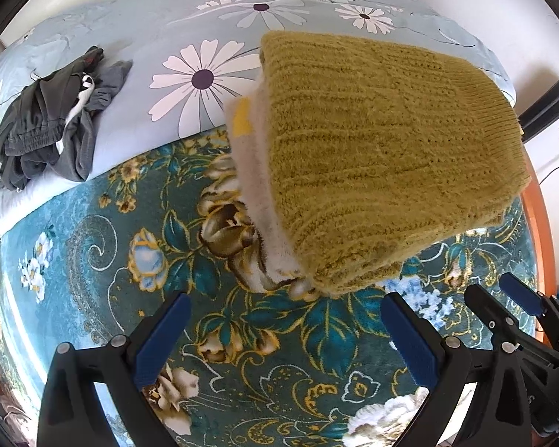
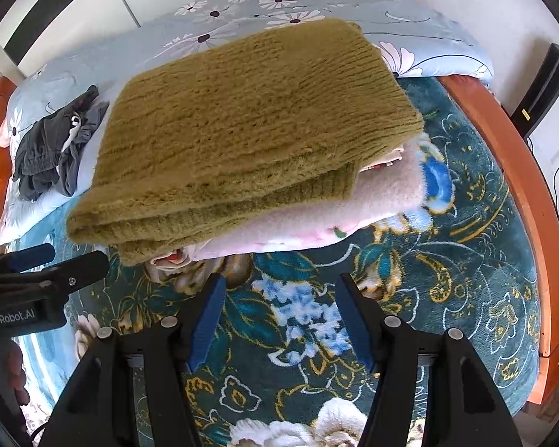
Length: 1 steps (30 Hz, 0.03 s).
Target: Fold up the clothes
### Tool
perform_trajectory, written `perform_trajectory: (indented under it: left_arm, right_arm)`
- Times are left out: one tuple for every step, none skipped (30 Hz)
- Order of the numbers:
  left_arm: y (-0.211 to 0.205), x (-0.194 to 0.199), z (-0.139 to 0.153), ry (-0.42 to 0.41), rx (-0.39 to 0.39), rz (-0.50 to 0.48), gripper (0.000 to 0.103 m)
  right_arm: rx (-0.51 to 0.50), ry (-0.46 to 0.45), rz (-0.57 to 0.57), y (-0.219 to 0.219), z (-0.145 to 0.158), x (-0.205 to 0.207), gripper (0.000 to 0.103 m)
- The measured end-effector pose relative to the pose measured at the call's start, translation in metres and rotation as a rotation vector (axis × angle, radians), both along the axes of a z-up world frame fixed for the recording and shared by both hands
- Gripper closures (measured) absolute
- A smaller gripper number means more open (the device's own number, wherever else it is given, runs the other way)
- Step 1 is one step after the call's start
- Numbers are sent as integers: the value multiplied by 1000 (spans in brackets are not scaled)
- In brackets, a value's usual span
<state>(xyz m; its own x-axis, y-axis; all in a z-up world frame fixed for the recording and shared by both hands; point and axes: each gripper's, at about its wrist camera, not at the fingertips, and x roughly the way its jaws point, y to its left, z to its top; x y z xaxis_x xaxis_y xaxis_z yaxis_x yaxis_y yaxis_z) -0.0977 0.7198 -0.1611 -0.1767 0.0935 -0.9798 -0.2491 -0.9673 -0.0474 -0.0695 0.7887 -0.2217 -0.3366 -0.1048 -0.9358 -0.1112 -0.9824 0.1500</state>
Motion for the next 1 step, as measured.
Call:
perform_trajectory:
  left_arm:
    - [0, 1, 1, -2, 2, 1, 0]
  right_arm:
    - [0, 0, 2, -1, 1, 1, 41]
